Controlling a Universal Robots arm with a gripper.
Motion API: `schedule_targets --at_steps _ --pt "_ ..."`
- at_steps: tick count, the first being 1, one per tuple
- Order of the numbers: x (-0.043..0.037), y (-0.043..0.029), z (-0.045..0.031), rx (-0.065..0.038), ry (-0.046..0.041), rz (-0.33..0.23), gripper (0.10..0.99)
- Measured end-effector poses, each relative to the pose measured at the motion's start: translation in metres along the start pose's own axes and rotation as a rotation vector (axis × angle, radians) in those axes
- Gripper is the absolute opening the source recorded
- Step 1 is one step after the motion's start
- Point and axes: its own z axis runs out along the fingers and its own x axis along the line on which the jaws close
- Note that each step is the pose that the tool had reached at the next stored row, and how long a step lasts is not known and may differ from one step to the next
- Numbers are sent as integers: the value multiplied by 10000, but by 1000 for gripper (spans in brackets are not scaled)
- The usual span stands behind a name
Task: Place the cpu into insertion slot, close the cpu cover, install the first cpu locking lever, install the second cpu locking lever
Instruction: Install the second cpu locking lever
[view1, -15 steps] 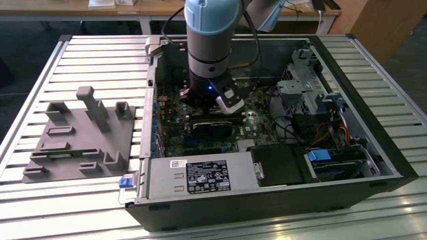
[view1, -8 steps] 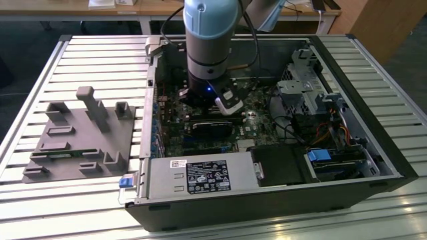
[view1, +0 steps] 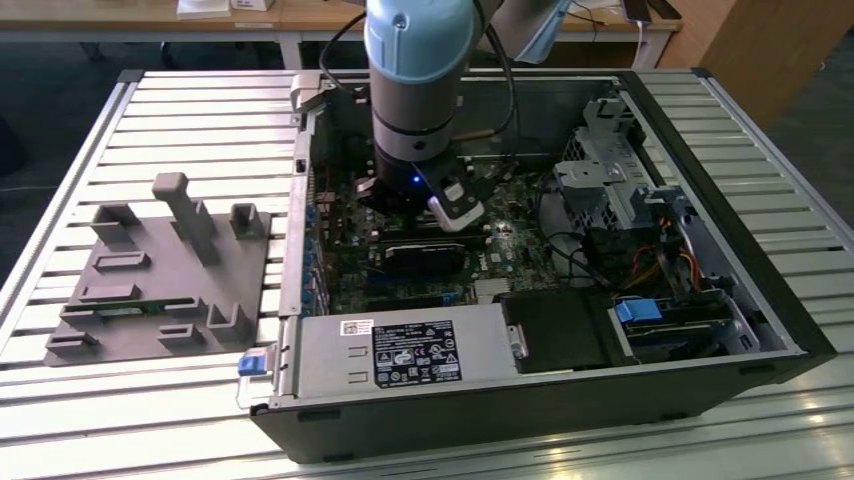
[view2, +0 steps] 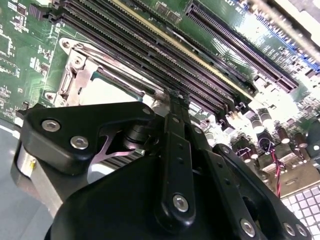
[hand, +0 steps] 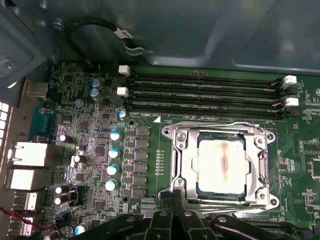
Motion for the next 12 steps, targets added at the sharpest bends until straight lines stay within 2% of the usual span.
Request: schedule_targets --at_steps 4,5,12 --pt "5 -1 8 -90 -5 -2 106" --pt "3 4 22 -157 -27 -6 106" --pt "8 0 4 -153 -7 -2 106"
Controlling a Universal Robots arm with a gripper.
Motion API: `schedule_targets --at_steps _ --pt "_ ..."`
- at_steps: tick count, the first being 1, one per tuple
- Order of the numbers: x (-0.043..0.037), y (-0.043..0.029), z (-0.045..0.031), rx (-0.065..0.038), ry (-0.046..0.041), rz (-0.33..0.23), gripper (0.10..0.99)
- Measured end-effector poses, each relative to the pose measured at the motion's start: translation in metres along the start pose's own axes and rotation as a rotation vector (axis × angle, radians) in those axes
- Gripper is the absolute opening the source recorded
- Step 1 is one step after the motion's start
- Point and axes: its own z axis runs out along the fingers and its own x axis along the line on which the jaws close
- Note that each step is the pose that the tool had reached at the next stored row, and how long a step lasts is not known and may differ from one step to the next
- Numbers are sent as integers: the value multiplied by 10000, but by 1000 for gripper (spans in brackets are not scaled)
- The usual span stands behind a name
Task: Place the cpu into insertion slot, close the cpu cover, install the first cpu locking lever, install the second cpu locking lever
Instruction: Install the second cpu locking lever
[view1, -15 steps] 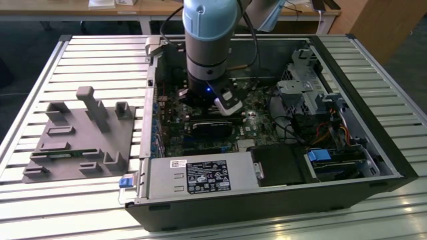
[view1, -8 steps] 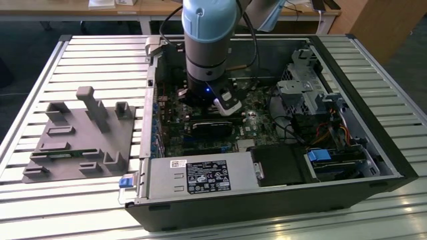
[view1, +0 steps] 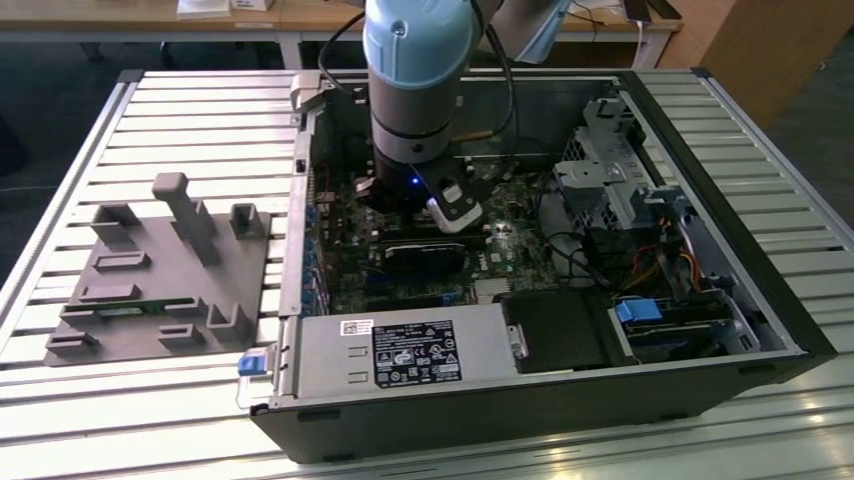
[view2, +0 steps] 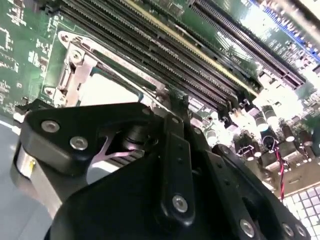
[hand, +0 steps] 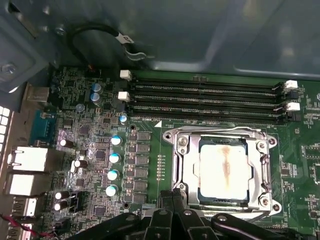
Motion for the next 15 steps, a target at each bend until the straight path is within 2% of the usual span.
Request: schedule_targets --at_steps 3,11,15 --pt "-2 17 -68 -4 -2 0 106" --pt "-9 85 -351 -4 -1 0 106" --pt "-13 107 -443 -6 -1 -1 106"
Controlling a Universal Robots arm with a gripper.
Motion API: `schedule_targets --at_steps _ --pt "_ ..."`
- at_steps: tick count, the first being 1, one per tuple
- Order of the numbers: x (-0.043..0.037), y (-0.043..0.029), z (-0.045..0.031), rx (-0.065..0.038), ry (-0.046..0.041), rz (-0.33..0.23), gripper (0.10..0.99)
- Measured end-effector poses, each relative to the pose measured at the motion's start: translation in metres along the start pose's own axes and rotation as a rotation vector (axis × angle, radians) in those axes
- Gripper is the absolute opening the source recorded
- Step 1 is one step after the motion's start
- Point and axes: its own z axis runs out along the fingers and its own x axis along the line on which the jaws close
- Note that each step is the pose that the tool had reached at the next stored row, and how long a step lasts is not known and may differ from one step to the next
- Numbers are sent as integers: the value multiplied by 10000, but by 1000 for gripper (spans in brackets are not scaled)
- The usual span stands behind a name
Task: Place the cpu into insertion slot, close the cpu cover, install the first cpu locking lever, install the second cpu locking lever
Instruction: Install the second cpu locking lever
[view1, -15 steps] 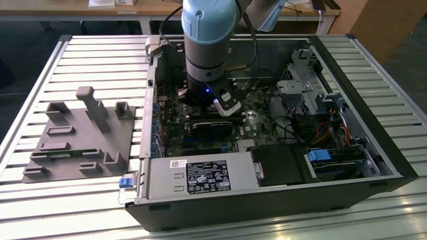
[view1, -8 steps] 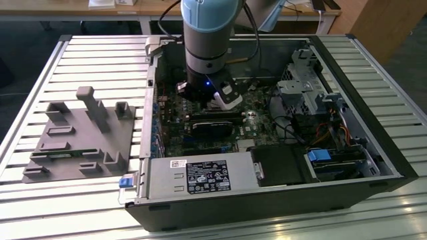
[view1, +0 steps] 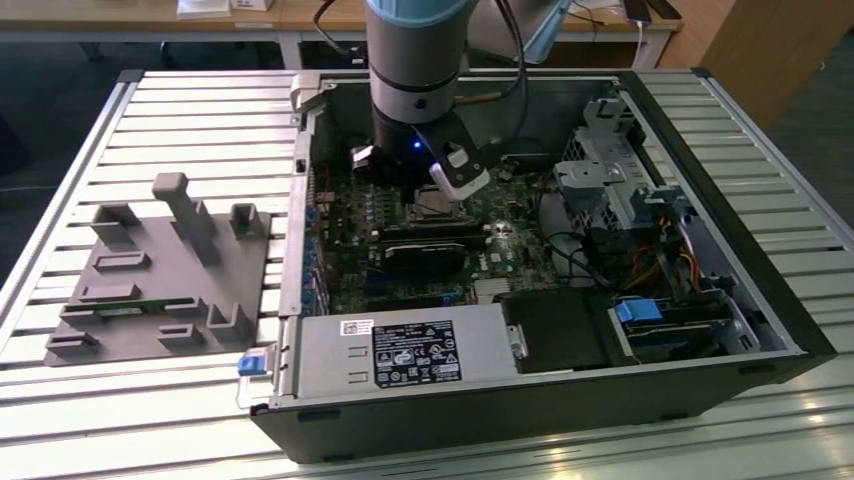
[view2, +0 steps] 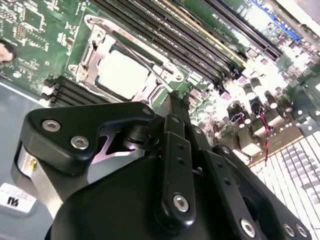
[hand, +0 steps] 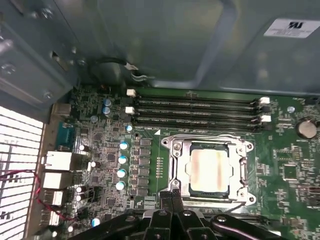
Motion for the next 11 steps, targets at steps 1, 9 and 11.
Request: schedule_targets --at_steps 1,9,11 --pt "-5 3 -13 -1 0 -1 106" --pt "-213 -2 -20 -65 -4 3 106" --pt "-280 -5 -19 -72 -4 1 106"
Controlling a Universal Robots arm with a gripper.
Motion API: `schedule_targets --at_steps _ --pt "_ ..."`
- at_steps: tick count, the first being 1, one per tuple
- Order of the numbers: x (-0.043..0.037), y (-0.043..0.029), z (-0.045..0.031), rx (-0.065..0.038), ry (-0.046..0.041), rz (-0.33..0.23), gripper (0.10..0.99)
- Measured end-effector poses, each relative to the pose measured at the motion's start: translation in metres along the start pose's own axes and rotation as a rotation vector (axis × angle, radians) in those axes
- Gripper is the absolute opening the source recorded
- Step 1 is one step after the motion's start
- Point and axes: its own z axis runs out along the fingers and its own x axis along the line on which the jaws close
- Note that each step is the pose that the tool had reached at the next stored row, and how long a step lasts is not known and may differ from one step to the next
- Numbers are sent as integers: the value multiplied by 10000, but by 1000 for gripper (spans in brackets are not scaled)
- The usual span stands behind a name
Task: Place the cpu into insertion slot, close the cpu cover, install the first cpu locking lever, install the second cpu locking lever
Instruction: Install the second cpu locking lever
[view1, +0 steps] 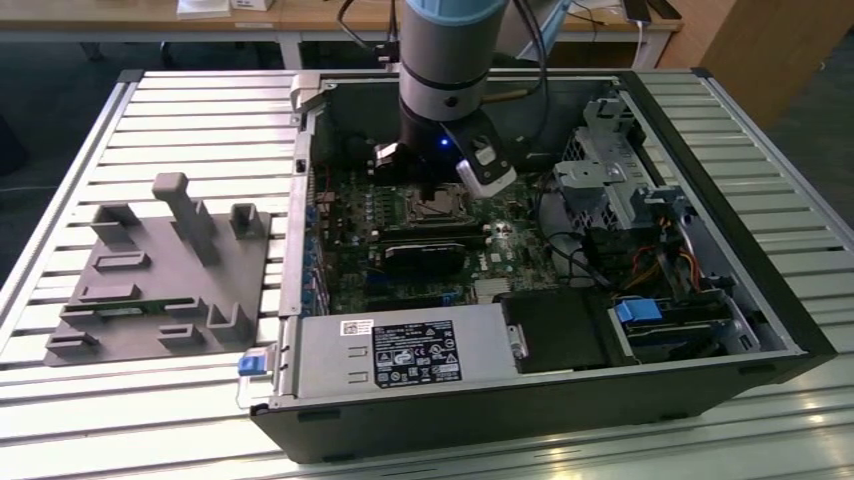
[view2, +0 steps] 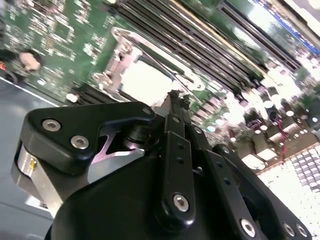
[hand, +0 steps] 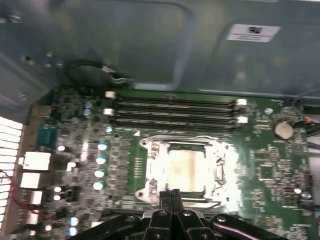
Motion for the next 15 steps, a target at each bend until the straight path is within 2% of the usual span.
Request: schedule_targets --at_steps 3,11,15 --pt "-28 -14 -2 -1 0 3 106" --pt "-27 -157 -29 1 -10 46 106" --pt "27 -178 -2 0 -12 48 106"
